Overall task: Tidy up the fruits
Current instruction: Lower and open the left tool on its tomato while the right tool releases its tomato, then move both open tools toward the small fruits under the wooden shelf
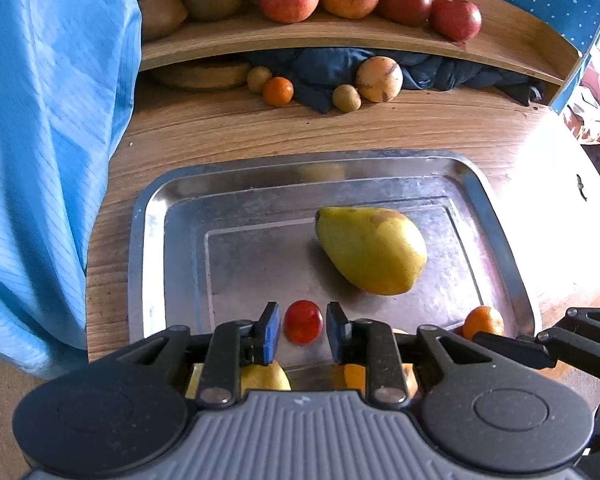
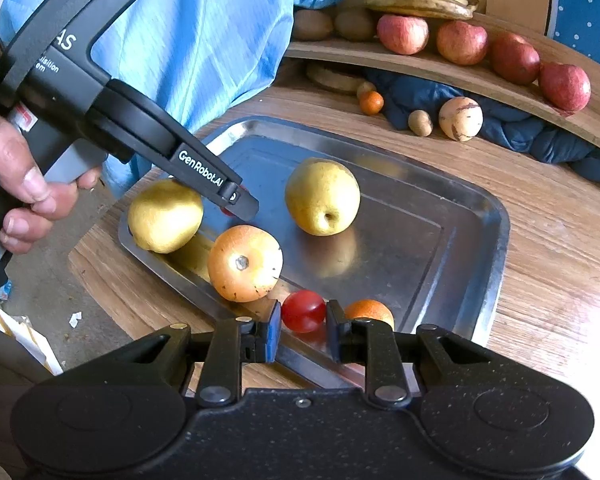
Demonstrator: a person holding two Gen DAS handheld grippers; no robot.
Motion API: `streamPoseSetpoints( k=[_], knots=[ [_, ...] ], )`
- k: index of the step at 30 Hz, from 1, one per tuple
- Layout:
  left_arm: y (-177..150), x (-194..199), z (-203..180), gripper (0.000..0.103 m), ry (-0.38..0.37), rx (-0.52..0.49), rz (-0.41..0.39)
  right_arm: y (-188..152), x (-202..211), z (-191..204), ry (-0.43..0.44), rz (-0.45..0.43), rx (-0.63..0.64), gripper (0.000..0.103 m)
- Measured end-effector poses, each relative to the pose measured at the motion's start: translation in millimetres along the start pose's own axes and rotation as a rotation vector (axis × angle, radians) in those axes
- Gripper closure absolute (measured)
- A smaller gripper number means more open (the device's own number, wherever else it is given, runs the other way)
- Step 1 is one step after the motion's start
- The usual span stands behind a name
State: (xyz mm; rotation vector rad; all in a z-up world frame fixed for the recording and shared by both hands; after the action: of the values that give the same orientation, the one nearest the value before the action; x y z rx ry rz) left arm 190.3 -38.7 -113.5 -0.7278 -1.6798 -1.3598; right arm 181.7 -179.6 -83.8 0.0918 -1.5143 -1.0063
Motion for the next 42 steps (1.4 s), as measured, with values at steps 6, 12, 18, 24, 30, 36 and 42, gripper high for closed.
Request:
streamPoseSetpoints(
  k=[6, 12, 18, 24, 30, 36, 42],
  knots=[
    [-2.3, 19.5, 0.3, 0.050, 0.006, 0.013, -0.040, -0.5, 9.9, 1.4, -0.024, -0.025, 0.010, 0.072],
    [-8.1, 47.3, 8.8, 0.015, 0.004, 0.051, -0.090, 1.5, 24.0, 5.8, -0.055, -0.070, -0.004, 0.052],
    [-22.6, 70.6, 24.7, 0.005, 0.002, 0.084, -0.112, 2.3, 40.4, 4.4, -0.142, -0.123, -0.052, 0.018],
    [-49.1, 80.1, 44.1, 0.001, 0.013, 0.140, -0.088, -0.2, 52.4, 4.2, -0.207, -0.124, -0.093, 0.002],
    [-76.1, 72.3, 62.5, 0.001, 0.049, 0.220, -0.011, -3.4, 46.8, -2.4, -0.276, -0.041, -0.093, 0.001],
    [-85.0, 70.9, 73.5, 0.001, 0.071, 0.254, -0.005, -16.2, 37.6, -9.8, -0.324, 0.045, -0.123, 0.001],
    [-84.0, 69.7, 76.8, 0.001, 0.079, 0.255, -0.003, -16.1, 37.1, -9.0, -0.335, 0.044, -0.130, 0.001]
  ],
)
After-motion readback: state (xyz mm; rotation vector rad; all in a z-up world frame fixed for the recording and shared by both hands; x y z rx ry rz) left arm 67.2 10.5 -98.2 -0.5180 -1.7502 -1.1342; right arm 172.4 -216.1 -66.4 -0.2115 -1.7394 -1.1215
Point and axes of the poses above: each gripper's, at about its wrist camera, not at the fingertips, and x roughly against the way its jaws point, z to its left, y to its top, the point moved 6 cm from there along -x, roughly the way its jaws point, and after that the axes turned 5 degrees about -z, right-handed, at the moved point
